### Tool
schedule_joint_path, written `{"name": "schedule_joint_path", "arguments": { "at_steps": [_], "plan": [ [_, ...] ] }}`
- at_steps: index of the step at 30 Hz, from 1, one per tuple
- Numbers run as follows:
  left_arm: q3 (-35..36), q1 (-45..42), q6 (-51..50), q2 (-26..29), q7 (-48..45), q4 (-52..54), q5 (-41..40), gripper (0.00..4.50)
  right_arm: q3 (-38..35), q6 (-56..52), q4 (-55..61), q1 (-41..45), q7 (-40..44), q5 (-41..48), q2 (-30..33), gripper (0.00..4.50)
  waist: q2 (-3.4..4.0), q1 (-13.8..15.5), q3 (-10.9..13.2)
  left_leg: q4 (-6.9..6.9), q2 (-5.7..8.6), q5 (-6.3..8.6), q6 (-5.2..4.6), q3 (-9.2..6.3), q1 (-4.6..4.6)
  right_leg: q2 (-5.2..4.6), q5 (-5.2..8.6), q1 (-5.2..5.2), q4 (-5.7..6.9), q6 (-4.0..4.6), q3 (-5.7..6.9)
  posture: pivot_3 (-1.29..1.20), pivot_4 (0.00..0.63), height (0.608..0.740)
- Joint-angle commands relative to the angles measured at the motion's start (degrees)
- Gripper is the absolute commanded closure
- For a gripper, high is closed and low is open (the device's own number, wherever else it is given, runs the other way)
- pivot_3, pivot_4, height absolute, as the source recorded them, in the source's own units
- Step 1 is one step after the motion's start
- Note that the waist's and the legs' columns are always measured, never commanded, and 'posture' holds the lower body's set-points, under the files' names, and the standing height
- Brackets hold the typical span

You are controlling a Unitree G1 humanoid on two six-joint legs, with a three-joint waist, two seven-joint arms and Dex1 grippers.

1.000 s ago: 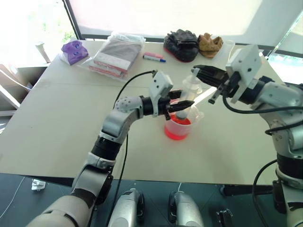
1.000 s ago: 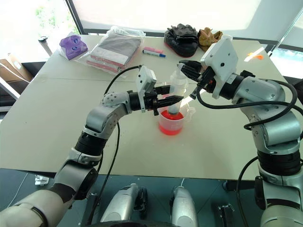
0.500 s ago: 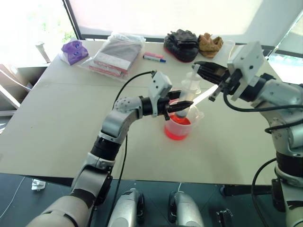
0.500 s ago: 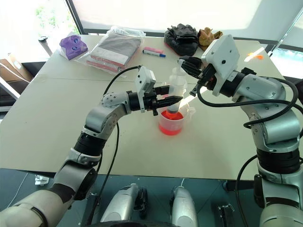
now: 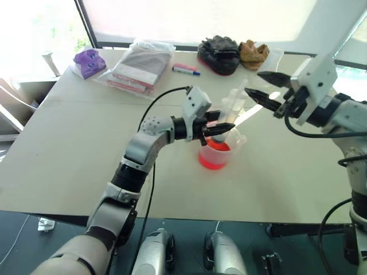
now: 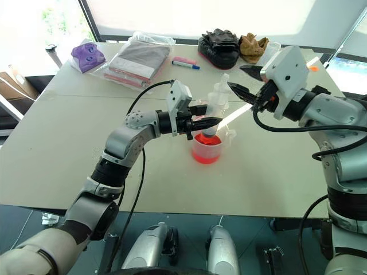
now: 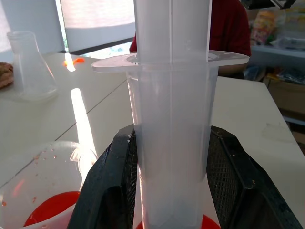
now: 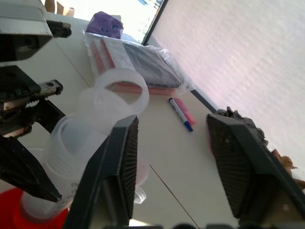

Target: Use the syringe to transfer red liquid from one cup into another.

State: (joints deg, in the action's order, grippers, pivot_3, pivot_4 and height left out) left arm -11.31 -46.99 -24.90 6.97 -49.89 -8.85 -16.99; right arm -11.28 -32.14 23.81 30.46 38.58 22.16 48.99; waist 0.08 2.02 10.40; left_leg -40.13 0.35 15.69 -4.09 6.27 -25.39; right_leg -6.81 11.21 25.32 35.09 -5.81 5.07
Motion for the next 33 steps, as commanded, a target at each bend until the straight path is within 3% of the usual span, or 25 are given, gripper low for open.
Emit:
{"name": "schedule_joint_path", "arguments": {
  "at_steps": [1, 6, 11, 18, 24, 29, 33],
  "plan": [
    [1.82, -1.85, -0.41, -0.03, 0.37, 2.67, -1.85, 2.95, -4.21, 1.06, 0.86, -0.11, -0.62, -0.32, 1.47, 1.98, 0.0, 0.05, 0.0, 0.0, 0.0, 0.0, 0.0, 0.0, 0.0, 0.0, 0.0, 0.0, 0.0, 0.0, 0.0, 0.0, 0.15, 0.74],
    [4.15, -3.04, -3.63, 0.43, 1.33, 4.49, -4.34, 2.95, -10.91, -2.38, 2.53, -3.43, 0.86, 4.15, 3.05, 1.98, 0.0, 0.22, 0.0, 0.0, 0.0, 0.0, 0.01, -0.02, -0.01, 0.0, 0.0, -0.01, 0.0, 0.0, 0.0, 0.0, 0.15, 0.74],
    [9.49, -8.17, -14.09, 2.68, 3.25, 6.36, -10.92, 2.95, -19.58, -10.53, 5.45, -7.66, 1.64, 13.51, 3.34, 1.98, -0.02, 0.15, 0.01, 0.0, 0.0, 0.0, 0.0, -0.06, -0.01, -0.01, 0.0, -0.03, 0.0, -0.01, 0.02, 0.0, 0.15, 0.74],
    [15.05, -19.41, -17.82, 3.32, 5.15, -0.06, -15.64, 2.95, -20.24, -8.31, 3.14, -7.88, -1.24, 12.91, 2.4, 1.98, -0.01, 0.1, 0.01, 0.0, 0.0, 0.01, -0.02, -0.07, 0.01, 0.04, 0.0, -0.05, 0.0, -0.02, 0.02, 0.0, 0.15, 0.74],
    [14.31, -27.41, -1.83, 0.73, 6.51, -17.78, -8.72, 2.95, -15.98, -1.22, -1.9, -2.97, -3.82, 8.96, 0.86, 1.98, -0.02, 0.13, 0.01, -0.01, 0.03, 0.0, -0.02, -0.04, 0.02, 0.06, 0.01, -0.07, -0.02, -0.05, 0.02, 0.0, 0.15, 0.74],
    [10.32, -28.66, 13.6, -1.72, 4.23, -33.1, -0.56, 2.95, -7.86, 9.11, -11.13, 7.04, -4.74, 1.21, -0.42, 1.98, -0.02, -0.11, 0.01, 0.0, 0.03, -0.02, 0.0, 0.03, 0.03, 0.08, 0.01, -0.05, -0.01, -0.05, 0.02, 0.0, 0.15, 0.74],
    [9.38, -29.21, 20.4, -3.47, 2.52, -40.24, 2.47, 2.95, -1.67, 16.88, -19.63, 15.1, -3.56, -3.93, -2.53, 1.98, -0.03, -0.63, 0.02, 0.03, 0.02, -0.15, 0.24, 0.07, -0.02, 0.08, 0.0, 0.02, -0.01, -0.07, 0.02, 0.0, 0.15, 0.74]
  ]
}}
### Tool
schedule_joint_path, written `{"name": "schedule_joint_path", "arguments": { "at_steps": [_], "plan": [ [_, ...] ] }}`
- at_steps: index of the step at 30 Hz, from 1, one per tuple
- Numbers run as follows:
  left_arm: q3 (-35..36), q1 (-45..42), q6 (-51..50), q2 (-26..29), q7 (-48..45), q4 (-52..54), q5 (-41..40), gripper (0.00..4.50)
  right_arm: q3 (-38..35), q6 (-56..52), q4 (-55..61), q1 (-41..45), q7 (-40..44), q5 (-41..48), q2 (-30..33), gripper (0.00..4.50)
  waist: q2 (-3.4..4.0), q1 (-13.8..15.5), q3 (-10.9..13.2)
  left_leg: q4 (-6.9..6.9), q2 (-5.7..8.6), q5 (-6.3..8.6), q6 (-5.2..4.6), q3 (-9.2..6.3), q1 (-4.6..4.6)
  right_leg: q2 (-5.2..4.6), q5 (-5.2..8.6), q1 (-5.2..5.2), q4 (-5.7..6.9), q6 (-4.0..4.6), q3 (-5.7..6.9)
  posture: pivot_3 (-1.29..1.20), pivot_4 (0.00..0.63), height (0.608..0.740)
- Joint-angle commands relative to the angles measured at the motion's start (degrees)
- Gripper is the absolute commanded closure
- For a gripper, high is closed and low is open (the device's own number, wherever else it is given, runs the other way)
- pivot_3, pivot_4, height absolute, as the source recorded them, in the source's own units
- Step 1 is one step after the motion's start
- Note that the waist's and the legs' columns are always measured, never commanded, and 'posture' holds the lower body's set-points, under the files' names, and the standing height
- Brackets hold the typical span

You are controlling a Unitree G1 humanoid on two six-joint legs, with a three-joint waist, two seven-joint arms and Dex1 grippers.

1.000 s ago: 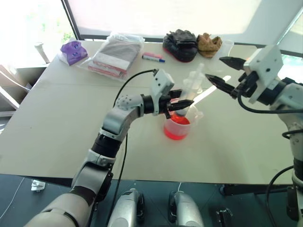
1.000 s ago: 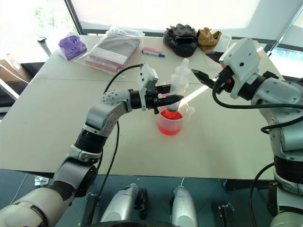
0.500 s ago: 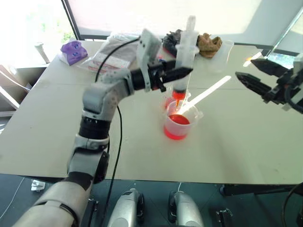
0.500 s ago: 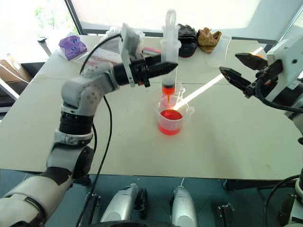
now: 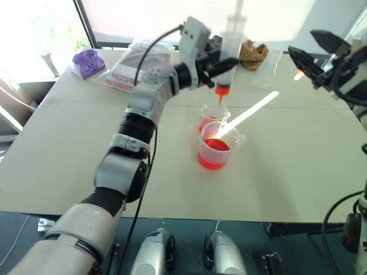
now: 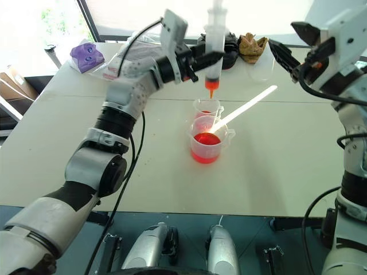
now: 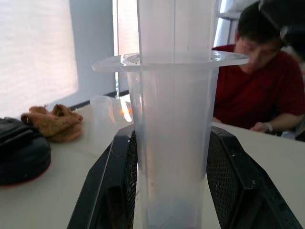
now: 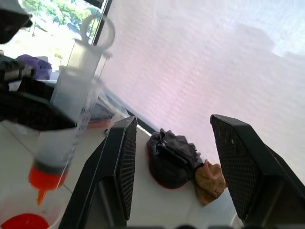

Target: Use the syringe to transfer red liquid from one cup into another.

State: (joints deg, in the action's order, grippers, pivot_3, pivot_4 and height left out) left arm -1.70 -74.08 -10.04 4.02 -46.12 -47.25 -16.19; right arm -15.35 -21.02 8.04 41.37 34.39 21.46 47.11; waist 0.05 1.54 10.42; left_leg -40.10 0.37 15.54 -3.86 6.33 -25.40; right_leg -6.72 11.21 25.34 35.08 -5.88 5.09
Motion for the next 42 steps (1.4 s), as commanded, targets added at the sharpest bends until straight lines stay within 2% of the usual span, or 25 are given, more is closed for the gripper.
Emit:
{"name": "schedule_joint_path", "arguments": {
  "at_steps": [1, 6, 11, 27, 30, 33, 42],
  "plan": [
    [-0.3, -2.13, 6.89, -0.98, -1.39, -3.15, 2.34, 2.95, 3.95, 7.56, -6.34, 6.54, 1.22, -4.03, -1.8, 1.98, 0.0, -0.37, 0.0, 0.01, 0.0, -0.01, 0.01, 0.0, 0.0, 0.0, 0.0, 0.0, 0.0, 0.0, 0.0, 0.0, 0.15, 0.74],
    [0.29, -2.55, 11.11, -1.86, -1.64, -7.71, 4.37, 2.95, 8.59, 14.43, -16.3, 13.61, 4.11, -7.12, -5.63, 1.98, 0.0, -0.88, 0.0, 0.01, 0.0, -0.01, 0.02, 0.03, -0.02, -0.02, -0.04, -0.01, -0.01, -0.12, 0.0, 0.0, 0.15, 0.74],
    [0.78, -2.48, 11.6, -1.72, -3.54, -8.05, 4.55, 2.95, 10.52, 18.0, -21.72, 16.28, 6.99, -8.07, -7.95, 1.98, 0.0, -0.9, 0.0, 0.01, 0.0, -0.01, 0.01, 0.03, -0.02, -0.03, -0.04, -0.01, -0.01, -0.13, 0.0, 0.0, 0.15, 0.74],
    [0.49, -1.63, 12.02, -1.42, -6.5, -8.19, 5.89, 2.95, 11.56, 20.01, -25.72, 17.82, 11.49, -8.44, -11.21, 1.98, 0.01, -1.06, 0.0, 0.01, 0.0, -0.02, 0.02, 0.03, -0.01, -0.04, -0.05, -0.01, 0.01, -0.14, 0.0, 0.0, 0.15, 0.74],
    [0.64, -1.77, 12.28, -1.09, -6.33, -8.6, 6.13, 2.95, 11.95, 21.31, -27.61, 18.55, 11.98, -9.17, -11.91, 2.91, 0.01, -1.03, 0.0, 0.01, 0.0, -0.02, 0.02, 0.03, -0.01, -0.04, -0.05, -0.01, 0.01, -0.14, 0.01, 0.0, 0.15, 0.74],
    [0.77, -1.81, 12.31, -0.87, -6.24, -8.53, 6.16, 2.95, 12.15, 22.34, -29.09, 18.99, 12.51, -9.65, -12.42, 4.45, 0.01, -1.04, 0.01, 0.01, 0.0, -0.02, 0.02, 0.03, -0.02, -0.04, -0.05, -0.01, 0.01, -0.14, 0.01, 0.0, 0.15, 0.74],
    [1.67, -2.16, 11.79, -0.22, -5.82, -8.17, 5.56, 2.95, 12.88, 22.32, -29.48, 18.16, 13.65, -10.03, -13.17, 4.49, 0.02, -1.13, 0.01, 0.01, 0.0, -0.02, 0.03, 0.03, -0.01, -0.03, -0.05, -0.01, 0.02, -0.14, 0.01, 0.0, 0.15, 0.74]
  ]
}}
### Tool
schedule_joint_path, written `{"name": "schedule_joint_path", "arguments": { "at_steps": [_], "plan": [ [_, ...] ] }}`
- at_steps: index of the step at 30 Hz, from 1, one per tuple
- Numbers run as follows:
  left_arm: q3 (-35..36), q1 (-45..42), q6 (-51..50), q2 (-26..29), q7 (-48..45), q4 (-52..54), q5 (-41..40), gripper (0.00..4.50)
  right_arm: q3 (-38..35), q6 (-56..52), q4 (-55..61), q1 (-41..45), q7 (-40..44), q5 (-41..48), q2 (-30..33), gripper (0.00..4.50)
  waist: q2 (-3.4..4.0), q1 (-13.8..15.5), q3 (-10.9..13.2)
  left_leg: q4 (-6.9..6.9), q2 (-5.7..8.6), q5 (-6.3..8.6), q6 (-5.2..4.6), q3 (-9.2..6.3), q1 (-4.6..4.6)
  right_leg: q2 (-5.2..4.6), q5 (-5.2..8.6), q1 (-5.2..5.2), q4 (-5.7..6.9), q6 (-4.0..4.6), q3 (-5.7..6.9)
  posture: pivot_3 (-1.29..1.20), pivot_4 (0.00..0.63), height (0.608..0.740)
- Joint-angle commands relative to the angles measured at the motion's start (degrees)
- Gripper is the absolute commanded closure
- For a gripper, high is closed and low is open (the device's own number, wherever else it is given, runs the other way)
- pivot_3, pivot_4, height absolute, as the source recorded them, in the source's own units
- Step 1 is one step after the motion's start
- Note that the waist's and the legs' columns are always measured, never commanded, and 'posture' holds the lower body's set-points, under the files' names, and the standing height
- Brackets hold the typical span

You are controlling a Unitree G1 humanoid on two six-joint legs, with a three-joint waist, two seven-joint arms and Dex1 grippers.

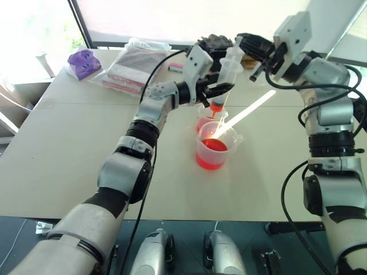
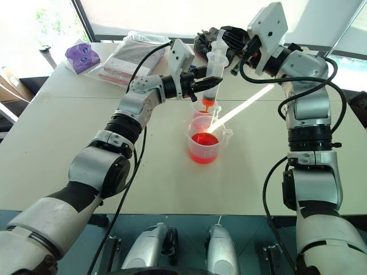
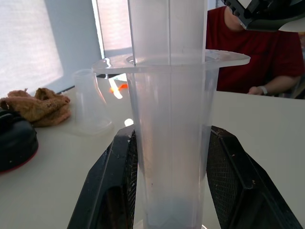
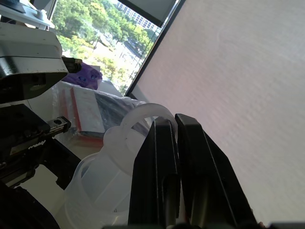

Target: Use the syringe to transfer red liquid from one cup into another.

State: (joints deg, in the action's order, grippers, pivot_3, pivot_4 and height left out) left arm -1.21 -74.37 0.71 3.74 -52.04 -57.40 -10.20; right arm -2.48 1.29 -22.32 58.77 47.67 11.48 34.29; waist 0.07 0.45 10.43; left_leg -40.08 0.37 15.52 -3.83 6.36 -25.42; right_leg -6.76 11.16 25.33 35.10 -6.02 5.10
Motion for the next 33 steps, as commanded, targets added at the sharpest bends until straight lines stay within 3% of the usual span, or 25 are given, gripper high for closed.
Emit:
{"name": "schedule_joint_path", "arguments": {
  "at_steps": [1, 33],
  "plan": [
    [1.5, -2.12, 0.83, 0.16, 0.18, 1.92, -0.71, 2.95, 0.16, -0.16, 1.17, 0.28, 0.5, -0.05, -0.47, 4.49, 0.0, -0.05, 0.0, 0.0, 0.0, 0.0, 0.0, 0.0, 0.0, 0.0, 0.0, 0.0, 0.0, 0.0, 0.0, 0.0, 0.15, 0.74],
    [5.98, -4.91, -3.33, 1.48, 2.19, 8.01, -4.17, 2.95, 1.64, -3.04, 4.01, -6.7, -0.62, -0.46, -5.3, 4.49, 0.0, -0.19, 0.0, 0.0, 0.0, -0.01, 0.01, 0.0, 0.0, 0.0, 0.0, 0.0, 0.02, 0.0, 0.0, 0.0, 0.15, 0.74]
  ]
}}
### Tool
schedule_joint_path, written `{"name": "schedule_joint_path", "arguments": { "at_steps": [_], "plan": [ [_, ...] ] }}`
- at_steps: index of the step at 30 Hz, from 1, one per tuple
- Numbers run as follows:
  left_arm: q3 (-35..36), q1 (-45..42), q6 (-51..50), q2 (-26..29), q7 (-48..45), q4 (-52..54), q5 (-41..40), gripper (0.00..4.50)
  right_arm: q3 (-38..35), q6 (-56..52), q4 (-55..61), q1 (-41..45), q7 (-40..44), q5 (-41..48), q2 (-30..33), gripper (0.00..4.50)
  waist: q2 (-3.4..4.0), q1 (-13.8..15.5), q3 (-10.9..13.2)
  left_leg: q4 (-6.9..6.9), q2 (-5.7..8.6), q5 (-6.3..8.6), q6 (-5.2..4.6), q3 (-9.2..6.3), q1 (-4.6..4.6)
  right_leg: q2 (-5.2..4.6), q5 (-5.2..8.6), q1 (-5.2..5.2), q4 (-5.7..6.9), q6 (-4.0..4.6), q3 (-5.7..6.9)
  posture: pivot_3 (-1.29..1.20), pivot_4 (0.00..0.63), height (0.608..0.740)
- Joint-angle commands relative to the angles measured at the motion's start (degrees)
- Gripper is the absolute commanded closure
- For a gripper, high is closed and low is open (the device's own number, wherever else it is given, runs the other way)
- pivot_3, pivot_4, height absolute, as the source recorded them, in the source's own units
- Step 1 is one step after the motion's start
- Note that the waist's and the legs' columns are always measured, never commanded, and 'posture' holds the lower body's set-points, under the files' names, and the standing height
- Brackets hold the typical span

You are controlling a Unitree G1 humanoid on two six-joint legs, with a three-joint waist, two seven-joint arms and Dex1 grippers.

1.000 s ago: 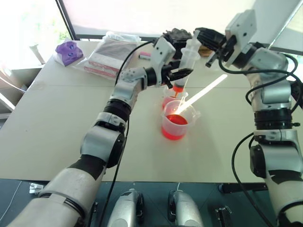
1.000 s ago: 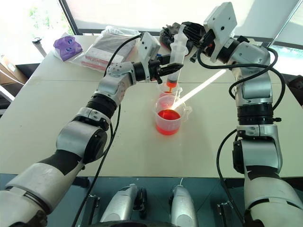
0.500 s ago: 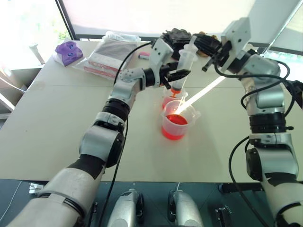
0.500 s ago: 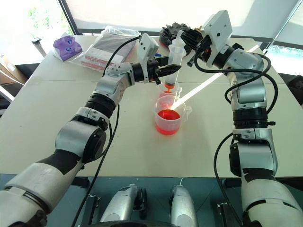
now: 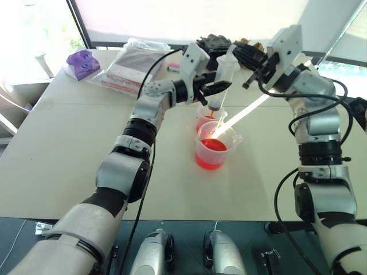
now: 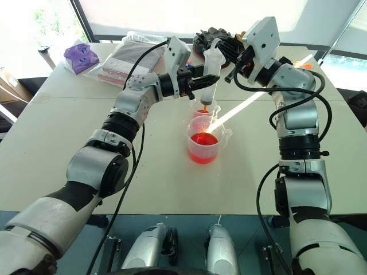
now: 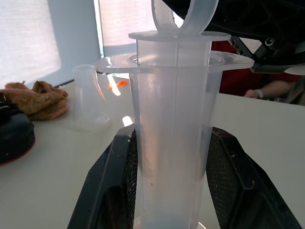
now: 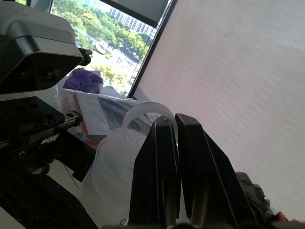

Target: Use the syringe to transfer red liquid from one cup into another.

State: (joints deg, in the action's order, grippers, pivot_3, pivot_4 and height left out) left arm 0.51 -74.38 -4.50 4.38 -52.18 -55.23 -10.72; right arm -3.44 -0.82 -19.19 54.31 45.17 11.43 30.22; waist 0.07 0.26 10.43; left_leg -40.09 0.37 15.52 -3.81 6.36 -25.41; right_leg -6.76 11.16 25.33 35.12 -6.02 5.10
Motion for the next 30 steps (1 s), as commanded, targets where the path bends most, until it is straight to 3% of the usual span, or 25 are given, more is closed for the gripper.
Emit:
{"name": "schedule_joint_path", "arguments": {
  "at_steps": [1, 10, 13, 19, 23, 28, 30],
  "plan": [
    [4.46, -5.04, 1.74, 0.85, 2.49, 5.8, -3.82, 2.95, 2.63, -0.89, 0.73, -2.29, 1.78, -0.47, -1.33, 4.49, 0.0, -0.02, 0.0, 0.0, 0.0, 0.0, 0.0, 0.0, 0.0, 0.0, 0.0, 0.0, 0.0, 0.0, 0.0, 0.0, 0.15, 0.74],
    [3.5, -3.27, 1.61, 0.6, 2.41, 7.14, -2.79, 2.95, 0.9, 0.26, 1.45, -1.42, 0.07, -0.26, -0.58, 4.49, 0.0, 0.0, 0.0, 0.0, 0.0, 0.0, 0.0, 0.0, 0.0, 0.0, 0.0, 0.0, 0.0, 0.0, 0.0, 0.0, 0.15, 0.74],
    [3.7, -3.04, 1.1, 0.77, 2.61, 7.74, -3.01, 2.95, 0.1, -0.13, 2.5, -1.81, 0.78, -0.02, 1.32, 3.55, 0.0, -0.06, 0.0, 0.0, 0.0, 0.0, 0.0, 0.0, 0.0, 0.0, 0.0, 0.0, 0.0, 0.0, 0.0, 0.0, 0.15, 0.74],
    [3.88, -2.72, 0.49, 0.8, 2.99, 8.86, -3.14, 2.95, -2.08, 2.13, 3.25, -1.7, -2.83, -2.7, 4.4, 0.64, 0.01, 0.24, 0.01, 0.0, 0.01, 0.0, 0.01, 0.0, 0.01, -0.01, 0.0, -0.02, -0.01, 0.0, 0.0, 0.0, 0.15, 0.74],
    [5.25, -3.09, -2.69, 0.93, 3.45, 11.06, -5.53, 2.95, -5.42, -0.57, 6.47, -3.12, -3.34, -1.05, 7.78, 0.64, 0.01, 0.46, 0.01, 0.0, 0.01, 0.0, 0.01, 0.0, 0.0, -0.01, 0.0, -0.02, -0.02, 0.0, 0.0, 0.0, 0.15, 0.74],
    [8.8, -4.82, -16.67, 3.84, 7.25, 18.01, -11.27, 2.95, -10.18, -8.87, 14.5, -7.39, -3.43, 3.76, 11.91, 0.64, 0.0, 0.2, 0.01, 0.0, 0.0, 0.0, 0.01, -0.02, 0.0, -0.01, 0.0, -0.02, -0.03, -0.01, 0.0, 0.0, 0.15, 0.74],
    [8.88, -5.18, -25.4, 7.86, 10.01, 20.98, -11.18, 2.95, -12.35, -16.03, 21.11, -10.4, -1.43, 9.14, 14.12, 0.64, 0.01, 0.04, 0.01, 0.0, -0.01, 0.0, 0.01, -0.02, 0.01, 0.0, 0.0, -0.01, -0.01, -0.01, 0.0, 0.0, 0.15, 0.74]
  ]
}}
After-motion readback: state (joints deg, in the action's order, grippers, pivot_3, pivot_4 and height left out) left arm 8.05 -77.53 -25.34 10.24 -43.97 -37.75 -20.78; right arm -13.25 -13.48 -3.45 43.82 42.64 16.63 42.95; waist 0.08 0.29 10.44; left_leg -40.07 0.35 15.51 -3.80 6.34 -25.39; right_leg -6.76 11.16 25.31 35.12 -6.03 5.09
